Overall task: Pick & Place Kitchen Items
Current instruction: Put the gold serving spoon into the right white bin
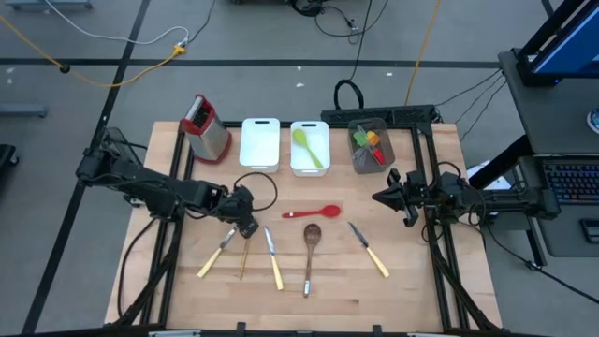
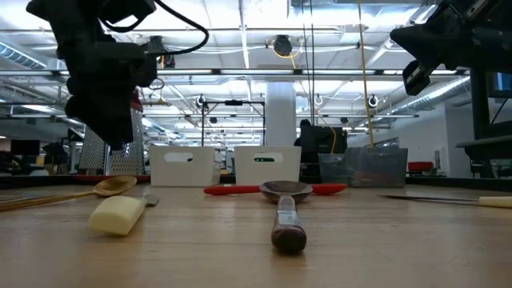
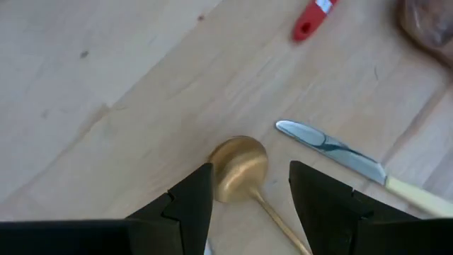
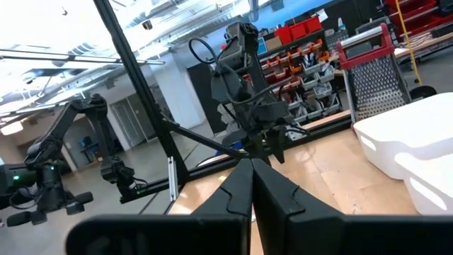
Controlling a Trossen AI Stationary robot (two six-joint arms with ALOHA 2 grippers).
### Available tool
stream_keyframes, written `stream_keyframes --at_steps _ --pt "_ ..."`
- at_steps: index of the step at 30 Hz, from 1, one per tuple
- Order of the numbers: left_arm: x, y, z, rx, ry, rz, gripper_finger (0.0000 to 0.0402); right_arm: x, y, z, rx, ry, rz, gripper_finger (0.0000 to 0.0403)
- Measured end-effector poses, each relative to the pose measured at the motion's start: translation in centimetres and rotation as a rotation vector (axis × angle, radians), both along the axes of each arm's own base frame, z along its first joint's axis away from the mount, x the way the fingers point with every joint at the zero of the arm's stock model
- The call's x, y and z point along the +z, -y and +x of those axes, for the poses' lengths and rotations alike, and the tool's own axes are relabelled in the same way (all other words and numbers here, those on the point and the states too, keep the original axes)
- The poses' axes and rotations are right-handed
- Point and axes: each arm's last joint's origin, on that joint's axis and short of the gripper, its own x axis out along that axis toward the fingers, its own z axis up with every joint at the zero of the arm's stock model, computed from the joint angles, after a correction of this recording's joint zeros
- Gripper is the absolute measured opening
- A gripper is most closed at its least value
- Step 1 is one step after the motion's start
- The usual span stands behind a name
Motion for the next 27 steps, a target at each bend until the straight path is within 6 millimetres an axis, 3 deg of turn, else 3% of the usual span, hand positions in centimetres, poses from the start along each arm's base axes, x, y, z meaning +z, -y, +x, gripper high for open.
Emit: stream_keyframes --at_steps 11,27 --pt "-1.3 -1.8 -0.1 -0.111 -0.07 0.02 0.0191 0.0 0.0 0.0 0.001 0.002 0.001 0.0" --pt "-1.3 -3.1 0.0 -0.246 -0.074 0.042 0.0191 0.0 0.0 0.0 0.0 0.002 0.001 0.0"
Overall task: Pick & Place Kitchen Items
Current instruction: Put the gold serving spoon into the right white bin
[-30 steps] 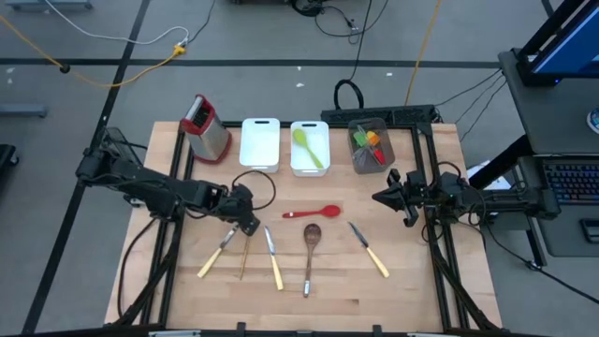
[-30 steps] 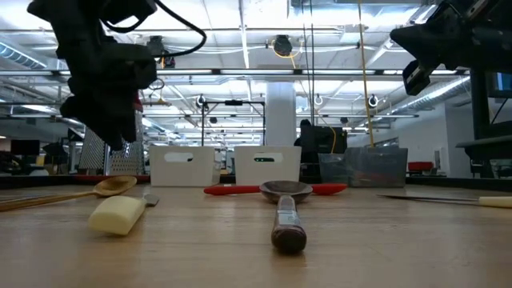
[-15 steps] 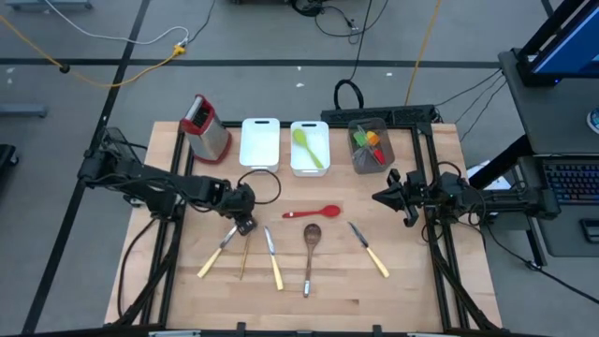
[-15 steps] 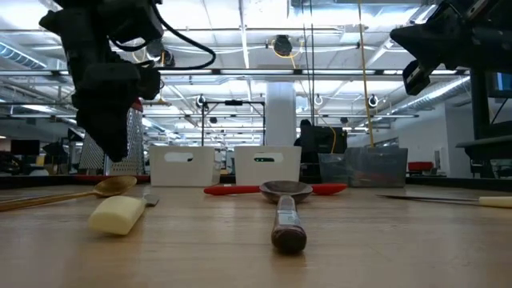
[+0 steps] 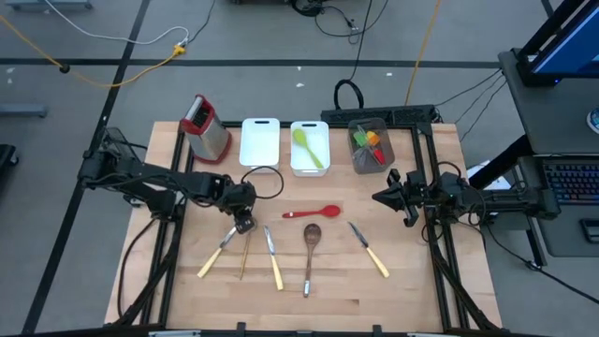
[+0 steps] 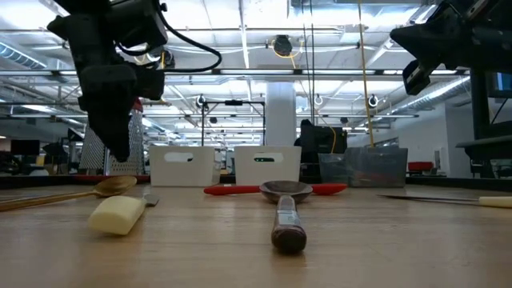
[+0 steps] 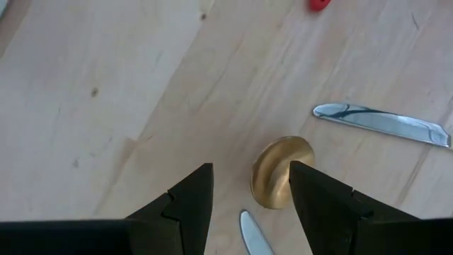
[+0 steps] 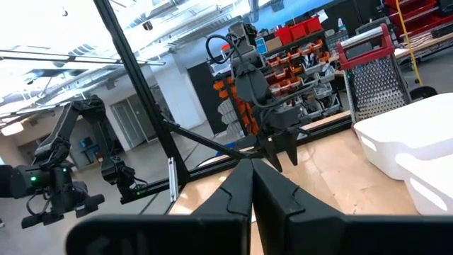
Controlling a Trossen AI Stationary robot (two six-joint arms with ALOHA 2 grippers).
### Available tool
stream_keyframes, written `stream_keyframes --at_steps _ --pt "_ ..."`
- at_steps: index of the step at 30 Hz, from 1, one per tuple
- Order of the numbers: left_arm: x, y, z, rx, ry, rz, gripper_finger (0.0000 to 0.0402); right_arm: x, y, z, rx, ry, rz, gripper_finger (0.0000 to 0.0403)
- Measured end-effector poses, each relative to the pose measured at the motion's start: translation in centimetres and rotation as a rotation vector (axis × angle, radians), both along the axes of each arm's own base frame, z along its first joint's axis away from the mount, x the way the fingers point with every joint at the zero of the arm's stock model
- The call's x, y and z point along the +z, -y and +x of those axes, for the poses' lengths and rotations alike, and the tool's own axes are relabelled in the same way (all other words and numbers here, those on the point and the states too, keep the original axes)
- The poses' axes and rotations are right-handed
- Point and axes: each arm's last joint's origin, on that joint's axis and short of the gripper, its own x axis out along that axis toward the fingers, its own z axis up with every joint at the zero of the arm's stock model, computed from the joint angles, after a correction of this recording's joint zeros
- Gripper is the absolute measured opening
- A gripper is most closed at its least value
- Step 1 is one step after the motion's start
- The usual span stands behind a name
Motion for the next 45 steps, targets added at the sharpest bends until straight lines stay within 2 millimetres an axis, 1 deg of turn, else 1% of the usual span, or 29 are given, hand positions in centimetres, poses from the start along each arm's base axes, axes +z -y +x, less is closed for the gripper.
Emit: stream_keyframes --at_steps 3,9,13,18,22,26,36,39,43,45 --pt "-0.3 0.0 -0.1 -0.004 0.0 0.002 0.0191 0.0 0.0 0.0 0.0 0.0 0.0 0.0" --pt "-1.5 0.1 -0.5 -0.005 0.014 -0.052 0.0191 0.0 0.0 0.0 0.0 0.0 0.0 0.0" --pt "-1.6 0.1 -0.6 -0.012 0.011 -0.041 0.0191 0.0 0.0 0.0 -0.001 0.0 0.0 0.0" --pt "-2.4 0.1 -0.2 -0.028 -0.016 -0.033 0.0191 0.0 0.0 0.0 0.001 -0.001 0.011 0.0" --pt "-4.0 0.1 0.4 -0.034 -0.062 -0.031 0.0191 0.0 0.0 0.0 0.004 -0.004 0.026 0.0" --pt "-4.8 0.1 1.0 -0.019 -0.075 -0.047 0.0191 0.0 0.0 0.0 0.004 -0.004 0.028 0.0" --pt "-4.9 0.2 1.1 -0.005 -0.071 -0.077 0.0188 0.0 0.0 0.0 0.005 -0.005 0.032 0.0" --pt "-4.9 0.2 1.1 -0.005 -0.07 -0.079 0.016 0.0 0.0 0.0 0.005 -0.005 0.032 0.0" --pt "-5.0 0.2 1.1 -0.009 -0.065 -0.083 0.0091 0.0 0.0 0.0 0.005 -0.005 0.033 0.0" --pt "-4.9 0.3 1.3 -0.019 -0.047 -0.114 0.0052 0.0 0.0 0.0 0.005 -0.005 0.033 0.0"
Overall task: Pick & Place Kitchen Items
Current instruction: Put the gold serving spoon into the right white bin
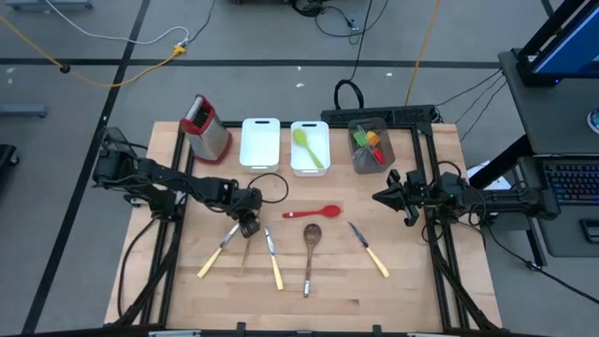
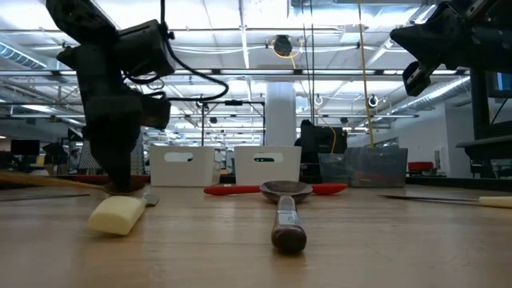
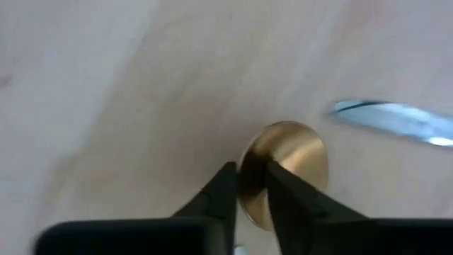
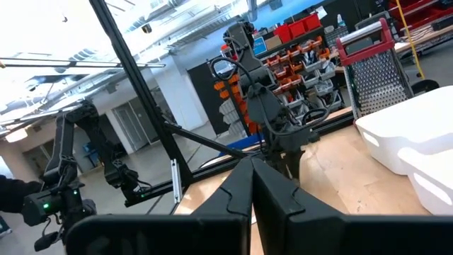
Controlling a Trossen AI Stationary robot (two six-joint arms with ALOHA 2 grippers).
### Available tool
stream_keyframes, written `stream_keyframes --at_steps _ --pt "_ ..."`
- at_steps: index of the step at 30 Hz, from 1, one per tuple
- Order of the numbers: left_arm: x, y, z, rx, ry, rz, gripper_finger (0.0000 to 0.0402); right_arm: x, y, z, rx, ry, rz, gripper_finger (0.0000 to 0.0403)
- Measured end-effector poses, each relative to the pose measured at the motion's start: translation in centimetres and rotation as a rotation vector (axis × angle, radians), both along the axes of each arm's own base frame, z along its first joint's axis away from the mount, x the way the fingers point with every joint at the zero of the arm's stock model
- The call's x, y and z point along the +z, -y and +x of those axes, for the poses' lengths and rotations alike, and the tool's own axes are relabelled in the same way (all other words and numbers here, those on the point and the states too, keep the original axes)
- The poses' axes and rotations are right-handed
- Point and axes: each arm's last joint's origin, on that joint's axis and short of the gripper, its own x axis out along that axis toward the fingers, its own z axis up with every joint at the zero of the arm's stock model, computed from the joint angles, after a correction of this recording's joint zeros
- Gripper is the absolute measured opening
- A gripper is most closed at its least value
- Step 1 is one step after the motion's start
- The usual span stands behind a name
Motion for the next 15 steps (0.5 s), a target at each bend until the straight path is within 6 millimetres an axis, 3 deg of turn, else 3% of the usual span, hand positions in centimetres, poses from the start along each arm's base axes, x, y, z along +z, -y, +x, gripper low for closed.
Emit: stream_keyframes --at_steps 3,15 --pt "0.09 0.15 0.18 -0.006 0.013 -0.028 0.0011 0.0 0.0 0.0 0.0 0.0 0.0 0.0" --pt "0.04 0.2 0.03 -0.002 -0.006 -0.058 0.0003 0.0 0.0 0.0 0.0 0.0 0.0 0.0"
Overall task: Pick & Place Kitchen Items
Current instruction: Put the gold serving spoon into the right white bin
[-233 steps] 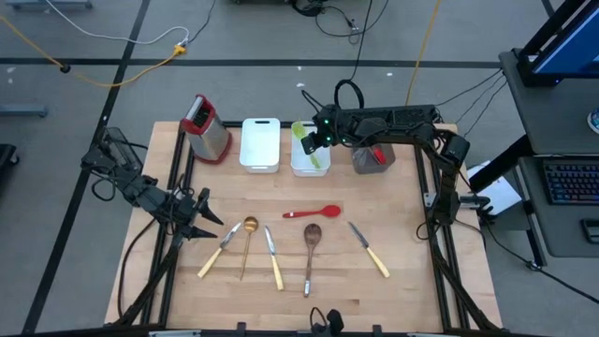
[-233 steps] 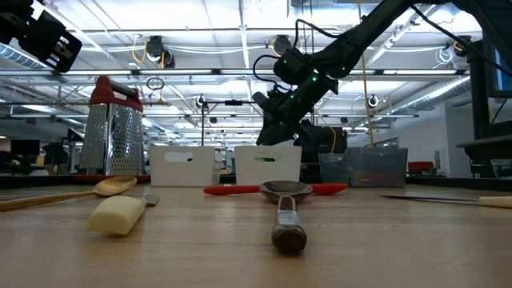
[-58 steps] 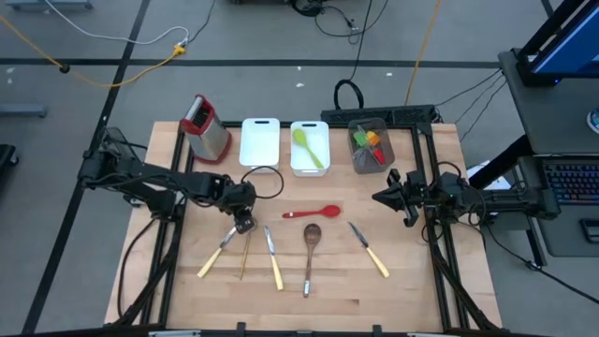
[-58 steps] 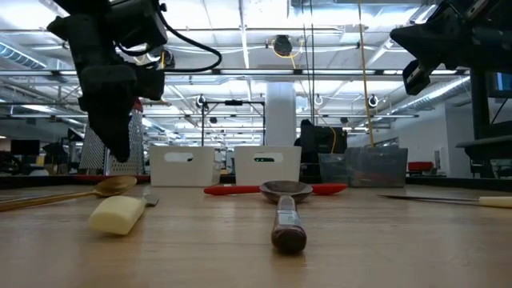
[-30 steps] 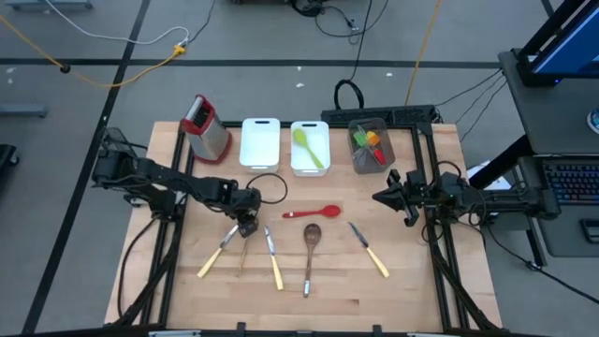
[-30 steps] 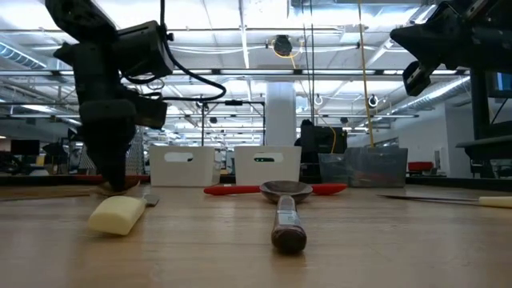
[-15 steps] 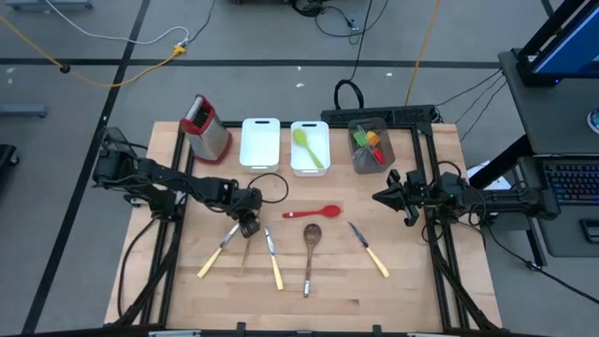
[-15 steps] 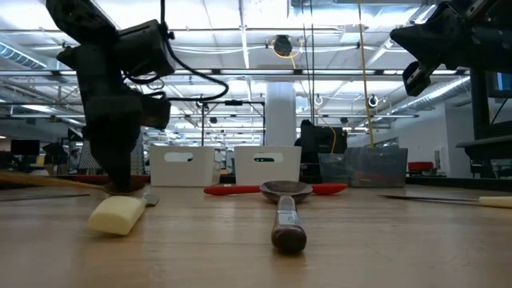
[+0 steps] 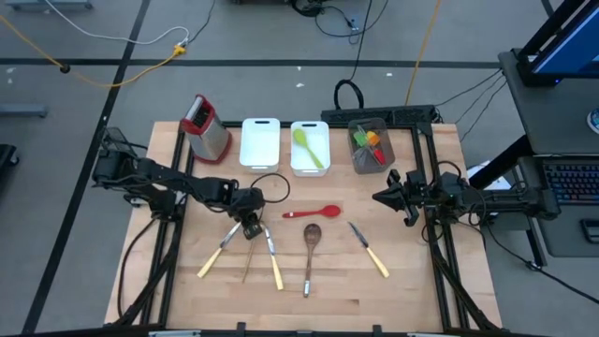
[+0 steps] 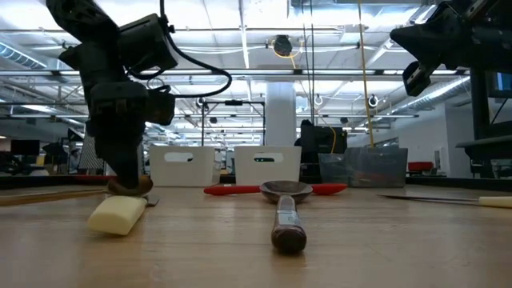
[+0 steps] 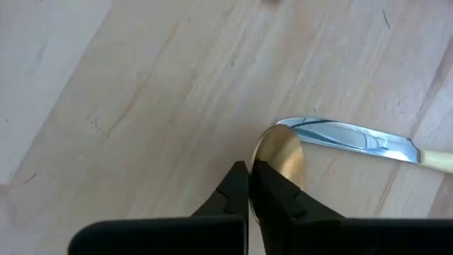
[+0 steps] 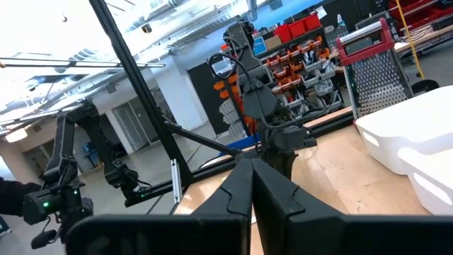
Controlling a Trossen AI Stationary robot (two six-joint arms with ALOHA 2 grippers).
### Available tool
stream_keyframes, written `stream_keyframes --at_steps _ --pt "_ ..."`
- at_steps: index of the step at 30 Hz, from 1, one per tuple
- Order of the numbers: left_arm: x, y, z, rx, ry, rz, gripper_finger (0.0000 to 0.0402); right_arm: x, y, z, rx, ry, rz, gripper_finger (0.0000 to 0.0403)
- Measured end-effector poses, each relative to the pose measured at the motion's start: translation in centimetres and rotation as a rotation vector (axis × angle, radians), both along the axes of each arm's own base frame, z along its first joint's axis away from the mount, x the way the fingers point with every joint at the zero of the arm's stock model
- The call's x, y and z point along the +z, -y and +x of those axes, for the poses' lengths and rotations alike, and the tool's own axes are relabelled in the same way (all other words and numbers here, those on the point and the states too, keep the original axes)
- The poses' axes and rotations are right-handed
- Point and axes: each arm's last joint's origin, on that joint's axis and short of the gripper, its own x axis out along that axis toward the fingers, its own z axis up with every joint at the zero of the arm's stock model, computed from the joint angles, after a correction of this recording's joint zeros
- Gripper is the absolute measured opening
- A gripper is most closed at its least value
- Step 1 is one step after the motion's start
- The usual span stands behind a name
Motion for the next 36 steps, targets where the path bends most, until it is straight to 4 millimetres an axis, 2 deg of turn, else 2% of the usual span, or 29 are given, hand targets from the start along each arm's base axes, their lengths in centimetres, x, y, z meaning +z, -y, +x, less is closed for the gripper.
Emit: stream_keyframes --at_steps 6,13,25,28,36 --pt "0.7 0.1 -0.5 0.003 0.0 -0.036 0.0001 0.0 0.0 0.0 0.0 0.0 0.0 0.0" --pt "2.6 0.0 -2.4 0.054 -0.023 -0.04 0.0001 0.0 0.0 0.0 0.0 0.0 0.0 0.0" --pt "7.0 -0.1 -3.6 0.168 0.161 -0.111 0.0001 0.0 0.0 0.0 -0.001 0.001 -0.001 0.0" --pt "8.8 -0.4 -3.1 0.194 0.315 -0.14 0.0001 0.0 0.0 0.0 -0.001 0.0 -0.002 0.0" --pt "13.9 -1.2 -0.5 0.189 0.902 -0.184 0.0001 0.0 0.0 0.0 -0.001 0.0 -0.004 0.0"
